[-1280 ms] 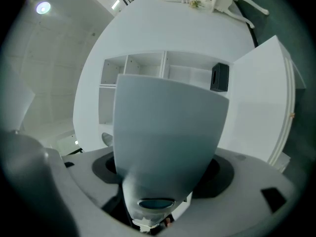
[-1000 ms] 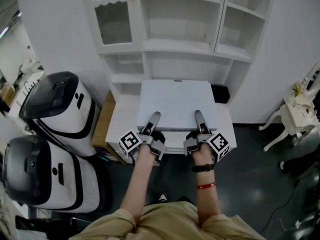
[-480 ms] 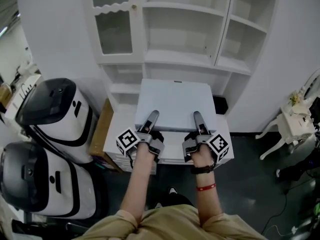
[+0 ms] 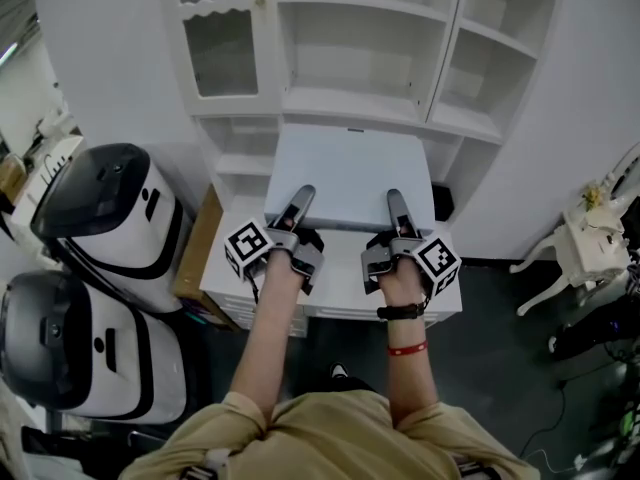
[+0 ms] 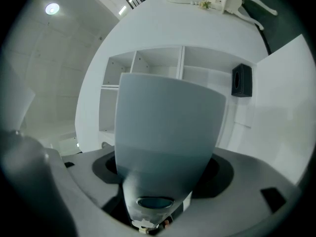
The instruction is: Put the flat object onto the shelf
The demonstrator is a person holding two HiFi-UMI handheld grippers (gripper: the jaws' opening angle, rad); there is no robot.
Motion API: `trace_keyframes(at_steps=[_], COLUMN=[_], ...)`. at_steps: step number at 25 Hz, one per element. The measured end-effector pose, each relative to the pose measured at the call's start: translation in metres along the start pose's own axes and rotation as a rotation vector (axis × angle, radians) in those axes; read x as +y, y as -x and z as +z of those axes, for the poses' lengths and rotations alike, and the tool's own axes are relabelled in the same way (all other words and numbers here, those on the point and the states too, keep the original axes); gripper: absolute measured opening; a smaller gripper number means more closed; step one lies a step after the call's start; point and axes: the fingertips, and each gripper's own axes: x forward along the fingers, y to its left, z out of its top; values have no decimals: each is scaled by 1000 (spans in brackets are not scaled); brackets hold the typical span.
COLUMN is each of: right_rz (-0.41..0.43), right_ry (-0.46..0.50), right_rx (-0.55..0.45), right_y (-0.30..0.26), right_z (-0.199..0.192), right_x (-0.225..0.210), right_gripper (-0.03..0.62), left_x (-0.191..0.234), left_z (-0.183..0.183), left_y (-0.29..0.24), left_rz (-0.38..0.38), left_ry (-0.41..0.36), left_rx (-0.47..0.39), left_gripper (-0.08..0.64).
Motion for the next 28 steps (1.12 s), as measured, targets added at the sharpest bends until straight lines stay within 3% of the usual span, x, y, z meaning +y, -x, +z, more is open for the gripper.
trace_keyframes(at_steps=[5,15,19,28], right_rz=[11,48,54,49], right_ry=[-10,-11,-6,-5], right_rx=[6,18,20,25], right_y=[-3,-21,-32,-64], right_z=[1,9,13,29], right_x=[0,4,7,11], right_gripper=[348,348,348,348], left_x=[1,-9,-7,-9], left_z=[2,8,15,25], left_y=[-4,-21,-29,-63], left_rz=[-2,-36,-28,-28], left_ry=[-39,-28,-68,-31], left_rx=[7,-9,-8,-14], left_gripper=[304,304,304,304])
